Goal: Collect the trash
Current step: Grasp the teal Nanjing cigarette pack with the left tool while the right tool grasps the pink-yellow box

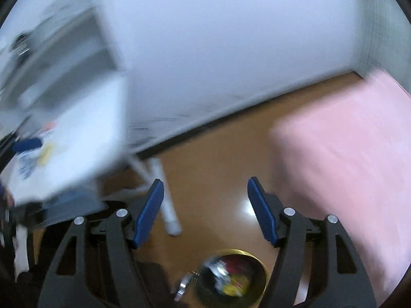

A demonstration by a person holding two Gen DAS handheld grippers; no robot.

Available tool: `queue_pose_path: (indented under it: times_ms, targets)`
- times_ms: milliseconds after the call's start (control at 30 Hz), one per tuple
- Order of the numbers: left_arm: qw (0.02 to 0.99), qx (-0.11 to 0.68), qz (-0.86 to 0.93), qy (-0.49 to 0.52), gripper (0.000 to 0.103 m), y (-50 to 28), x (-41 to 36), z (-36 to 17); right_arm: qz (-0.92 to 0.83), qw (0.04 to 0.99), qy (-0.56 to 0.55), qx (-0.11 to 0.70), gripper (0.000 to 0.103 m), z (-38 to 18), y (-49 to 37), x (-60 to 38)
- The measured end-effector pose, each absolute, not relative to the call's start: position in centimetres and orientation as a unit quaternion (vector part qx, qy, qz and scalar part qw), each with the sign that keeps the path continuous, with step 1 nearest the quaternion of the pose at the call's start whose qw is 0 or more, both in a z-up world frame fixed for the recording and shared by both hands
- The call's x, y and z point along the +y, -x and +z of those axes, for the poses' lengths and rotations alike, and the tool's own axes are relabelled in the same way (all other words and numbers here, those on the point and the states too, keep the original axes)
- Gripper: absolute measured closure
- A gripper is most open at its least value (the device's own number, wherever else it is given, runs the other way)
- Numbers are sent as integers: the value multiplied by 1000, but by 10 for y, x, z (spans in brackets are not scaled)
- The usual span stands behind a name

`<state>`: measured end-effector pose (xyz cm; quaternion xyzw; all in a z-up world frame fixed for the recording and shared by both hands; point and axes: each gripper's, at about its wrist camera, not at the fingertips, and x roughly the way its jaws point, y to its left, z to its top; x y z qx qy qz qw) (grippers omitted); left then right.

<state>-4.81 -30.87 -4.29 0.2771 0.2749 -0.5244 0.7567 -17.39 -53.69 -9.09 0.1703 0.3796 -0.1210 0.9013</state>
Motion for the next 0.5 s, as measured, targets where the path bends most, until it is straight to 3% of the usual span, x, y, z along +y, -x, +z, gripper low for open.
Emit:
queue_pose_path:
  times_ms: [133, 300, 500]
  targets:
    - [809, 362, -416, -205, 9, -53, -209, -19, -8, 914, -136, 381, 37, -71, 92, -469]
    - [830, 446, -309, -128, 9, -149, -111, -28, 104, 903, -132, 396, 37, -55, 4, -386]
    - [801, 521, -288, -65, 9, -217, -87, -68, 151, 886, -112, 423, 37, -59, -54, -325]
